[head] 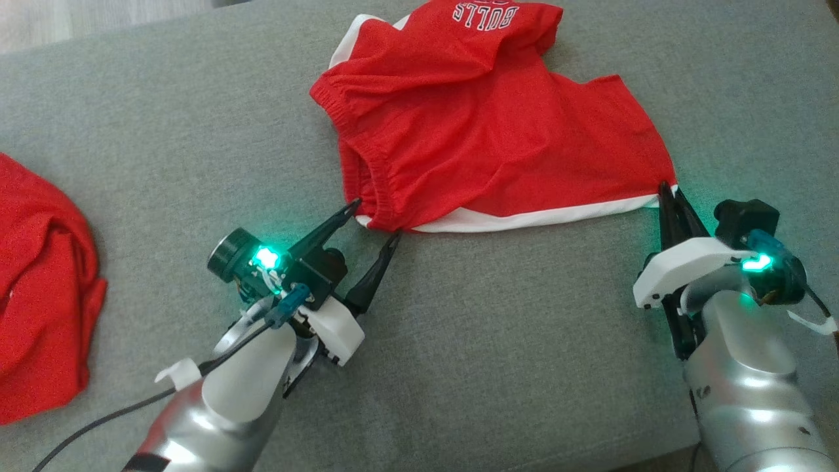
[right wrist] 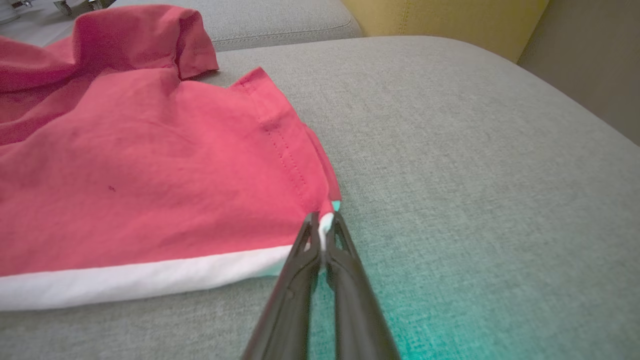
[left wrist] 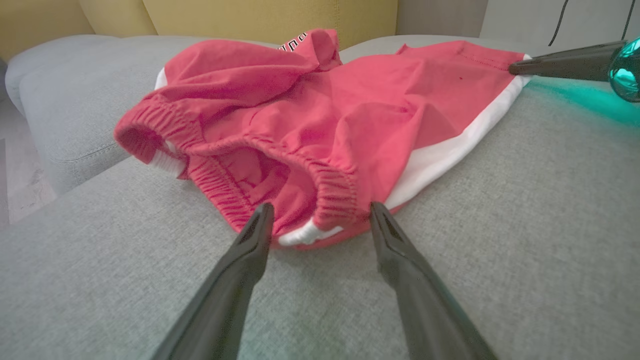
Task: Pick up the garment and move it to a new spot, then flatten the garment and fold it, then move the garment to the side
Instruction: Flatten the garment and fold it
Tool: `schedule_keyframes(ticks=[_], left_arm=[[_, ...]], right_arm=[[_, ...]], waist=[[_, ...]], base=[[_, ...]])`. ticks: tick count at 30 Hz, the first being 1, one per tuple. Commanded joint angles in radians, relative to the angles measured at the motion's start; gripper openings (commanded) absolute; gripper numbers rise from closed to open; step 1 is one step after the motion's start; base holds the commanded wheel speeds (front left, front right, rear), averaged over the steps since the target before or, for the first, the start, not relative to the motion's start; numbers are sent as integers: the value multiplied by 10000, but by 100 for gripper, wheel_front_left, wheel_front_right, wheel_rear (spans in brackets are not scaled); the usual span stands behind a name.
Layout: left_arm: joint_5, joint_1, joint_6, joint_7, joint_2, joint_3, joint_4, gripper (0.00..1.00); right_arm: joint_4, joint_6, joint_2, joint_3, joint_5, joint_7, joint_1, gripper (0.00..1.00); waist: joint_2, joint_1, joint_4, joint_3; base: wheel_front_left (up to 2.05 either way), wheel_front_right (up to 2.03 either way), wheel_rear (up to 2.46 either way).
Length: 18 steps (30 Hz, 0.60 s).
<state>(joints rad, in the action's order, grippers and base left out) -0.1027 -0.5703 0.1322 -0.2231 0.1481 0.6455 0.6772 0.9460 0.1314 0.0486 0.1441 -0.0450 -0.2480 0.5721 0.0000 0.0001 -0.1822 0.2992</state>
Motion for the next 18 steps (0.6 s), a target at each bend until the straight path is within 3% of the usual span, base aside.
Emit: schedule_keyframes(ticks=[1, 7, 9, 18], left_arm=[[82, -473, -19, -146, 132, -179, -49, 100], [-256, -651, -18, -245, 4, 47, 169, 100], [-432, -687, -17, -273, -23, 142, 222, 0], [-1084, -752, -16, -352, 95, 142, 156, 0]], right_arm=[[-285, -7, 16, -304, 53, -135, 320, 0], [-322, -7, 16, -389, 73, -136, 360, 0], [-330, -7, 16, -371, 40, -136, 348, 0], [-427, -7, 16, -195, -224, -137, 385, 0]], waist=[[0, -1, -44, 56], [0, -1, -62, 78], [0, -1, -30, 62], [0, -1, 175, -194]], base=[[0, 0, 0], [0, 0, 0], [0, 0, 0], [0, 0, 0]])
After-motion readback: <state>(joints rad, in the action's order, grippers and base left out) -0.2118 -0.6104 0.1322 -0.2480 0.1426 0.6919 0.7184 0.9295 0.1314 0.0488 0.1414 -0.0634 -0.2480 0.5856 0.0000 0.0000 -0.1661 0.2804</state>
